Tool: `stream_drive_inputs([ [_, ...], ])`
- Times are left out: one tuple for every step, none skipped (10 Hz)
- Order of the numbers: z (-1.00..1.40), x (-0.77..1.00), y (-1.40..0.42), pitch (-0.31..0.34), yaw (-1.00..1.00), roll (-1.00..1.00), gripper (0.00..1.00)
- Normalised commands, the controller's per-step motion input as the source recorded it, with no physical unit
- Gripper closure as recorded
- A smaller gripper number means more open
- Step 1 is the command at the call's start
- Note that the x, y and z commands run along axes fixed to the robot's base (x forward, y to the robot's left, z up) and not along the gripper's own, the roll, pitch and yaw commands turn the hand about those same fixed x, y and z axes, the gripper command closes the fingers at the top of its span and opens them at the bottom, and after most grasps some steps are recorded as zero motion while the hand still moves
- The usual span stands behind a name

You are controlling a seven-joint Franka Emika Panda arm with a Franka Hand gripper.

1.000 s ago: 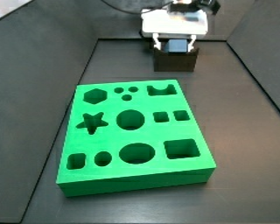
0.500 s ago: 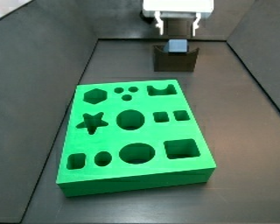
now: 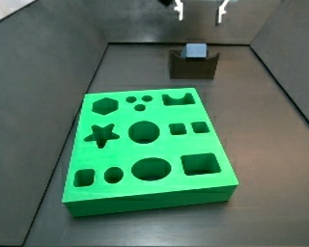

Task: Pick up the rectangle object. Move up. Place the rectangle object on the fixture. Regrasp the rectangle object. Move to above the board. Insert the rectangle object.
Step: Regrasp the rectangle object.

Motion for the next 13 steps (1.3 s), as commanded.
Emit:
stream_drive_inputs([
  [1.0, -0.15, -0.97, 0.04, 0.02, 1.0, 0.0],
  [0.77, -0.11, -0.81, 0.035, 0.02, 1.0, 0.0],
  [0.62, -0.09, -0.69, 0.034, 0.02, 1.0, 0.0],
  [0.31, -0.05, -0.45, 0.032, 0.02, 1.0, 0.0],
  [0.08, -0.04, -0.25, 0.029, 0.02, 1.0, 0.0],
  [-0.01, -0.01, -0.03, 0.027, 0.02, 1.0, 0.0],
  [0.01, -0.01, 0.0, 0.028, 0.02, 1.0, 0.0],
  [0.02, -0.02, -0.03, 0.024, 0.02, 1.0, 0.0],
  [0.0, -0.02, -0.03, 0.019, 0.02, 1.0, 0.0],
  [0.0, -0.02, -0.02, 0.013, 0.02, 1.0, 0.0],
  [0.01, -0.02, -0.02, 0.01, 0.02, 1.0, 0.0],
  [0.0, -0.02, -0.02, 0.004, 0.02, 1.0, 0.0],
  [0.0, -0.02, -0.02, 0.001, 0.02, 1.0, 0.0],
])
